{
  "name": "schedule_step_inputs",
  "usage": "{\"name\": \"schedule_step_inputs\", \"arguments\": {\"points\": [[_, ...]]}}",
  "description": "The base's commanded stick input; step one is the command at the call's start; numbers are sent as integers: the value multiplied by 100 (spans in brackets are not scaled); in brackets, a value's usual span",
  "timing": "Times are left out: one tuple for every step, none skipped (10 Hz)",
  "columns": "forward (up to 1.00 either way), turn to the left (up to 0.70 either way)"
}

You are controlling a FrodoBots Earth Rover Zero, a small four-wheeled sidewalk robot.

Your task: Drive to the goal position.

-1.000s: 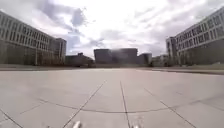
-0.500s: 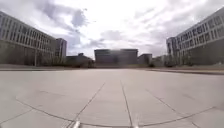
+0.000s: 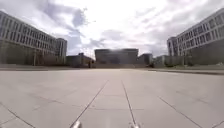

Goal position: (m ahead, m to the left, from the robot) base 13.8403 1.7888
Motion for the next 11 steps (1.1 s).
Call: {"name": "schedule_step_inputs", "arguments": {"points": [[70, 0], [70, 0], [70, 0], [70, 0], [70, 0], [70, 1], [70, 1], [70, 0], [70, 0], [70, 0], [70, 0]]}}
